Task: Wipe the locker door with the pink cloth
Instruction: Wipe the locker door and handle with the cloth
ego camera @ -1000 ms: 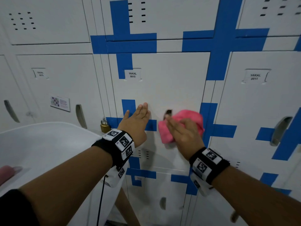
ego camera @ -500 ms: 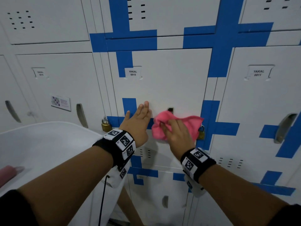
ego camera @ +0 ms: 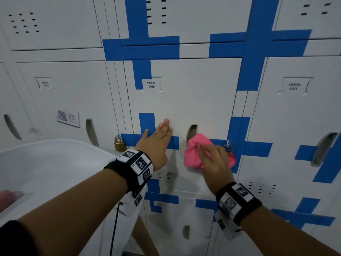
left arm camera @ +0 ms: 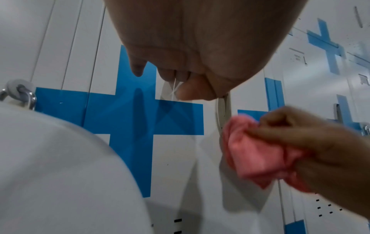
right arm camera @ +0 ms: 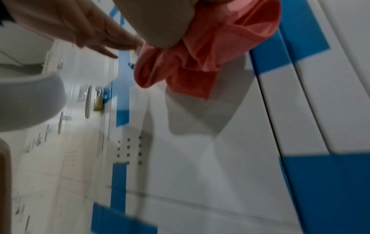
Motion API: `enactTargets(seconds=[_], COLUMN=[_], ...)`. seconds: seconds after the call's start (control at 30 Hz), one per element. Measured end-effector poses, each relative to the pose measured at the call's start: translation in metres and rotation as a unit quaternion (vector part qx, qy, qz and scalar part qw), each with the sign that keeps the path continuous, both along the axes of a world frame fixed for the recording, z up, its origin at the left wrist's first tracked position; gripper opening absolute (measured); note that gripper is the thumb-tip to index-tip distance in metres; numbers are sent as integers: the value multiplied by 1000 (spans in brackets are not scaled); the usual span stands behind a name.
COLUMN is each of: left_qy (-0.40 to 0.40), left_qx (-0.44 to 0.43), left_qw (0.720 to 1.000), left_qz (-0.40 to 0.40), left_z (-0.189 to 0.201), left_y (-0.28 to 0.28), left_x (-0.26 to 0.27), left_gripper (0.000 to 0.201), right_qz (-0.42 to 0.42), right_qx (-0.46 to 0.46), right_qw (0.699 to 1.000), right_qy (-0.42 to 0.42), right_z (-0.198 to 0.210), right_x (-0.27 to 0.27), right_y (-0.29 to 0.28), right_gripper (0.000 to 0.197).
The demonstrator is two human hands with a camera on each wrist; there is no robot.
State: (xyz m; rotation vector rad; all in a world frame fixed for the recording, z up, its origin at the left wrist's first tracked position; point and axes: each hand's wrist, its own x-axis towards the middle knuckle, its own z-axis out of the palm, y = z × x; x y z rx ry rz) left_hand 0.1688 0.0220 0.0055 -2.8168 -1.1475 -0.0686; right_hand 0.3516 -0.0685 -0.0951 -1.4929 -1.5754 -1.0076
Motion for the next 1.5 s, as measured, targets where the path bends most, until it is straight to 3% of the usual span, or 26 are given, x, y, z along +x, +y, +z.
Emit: enactTargets(seconds=[0.07, 0.17, 0.37, 0.6, 0.7, 0.87, 0.97, 1.03, 1.13, 1.23, 1.3, 1.4, 1.5], left_qy=[-6, -13, -11, -4, 6, -2, -3, 2, -10, -6, -7, 4, 10], left_qx=[-5, -6, -13, -18, -10, -10, -13, -20, -28, -26, -29, -30, -25], left_qw=[1000, 1000, 1000, 1000, 1000, 1000, 1000, 1000, 1000, 1000, 1000, 1000, 1000], left_qz=[-1, -4, 0, -4, -9, -6, -2, 1, -3, -7, -7, -3, -3], left_z=[0, 0, 2, 3, 0, -2, 0, 1, 5, 6, 7, 7, 6], left_y=[-1, -1, -1, 1, 5, 5, 3, 4, 1, -3, -2, -1, 2], left_x=[0, 0, 1, -1, -2, -1, -1, -1, -1, 0, 0, -1, -2], left_gripper=[87, 91, 92, 89, 87, 88, 89, 90, 93, 95, 95, 93, 90], right_qz=[11, 28, -53, -67, -80, -92, -56, -6, 20, 24, 33, 28, 13], right_qx=[75, 113, -85, -153, -195, -256, -283, -250, -176, -184, -207, -197, -199], right_qw=[997, 992, 993, 974, 959, 944, 931, 929, 951, 945, 935, 926, 933], right_qy=[11, 47, 64, 150, 190, 185, 223, 271, 252, 270, 288, 322, 299], right_z=[25, 56, 35, -4, -7, 0, 1, 7, 34, 57, 56, 38, 37], right_x=[-2, -11, -35, -54, -47, -42, -38, -42, -51, -53, -55, -57, -54], right_y=[4, 14, 34, 34, 32, 32, 39, 36, 25, 28, 32, 38, 38], right_gripper=[31, 40, 53, 64, 61, 51, 49, 47, 50, 51, 54, 76, 62])
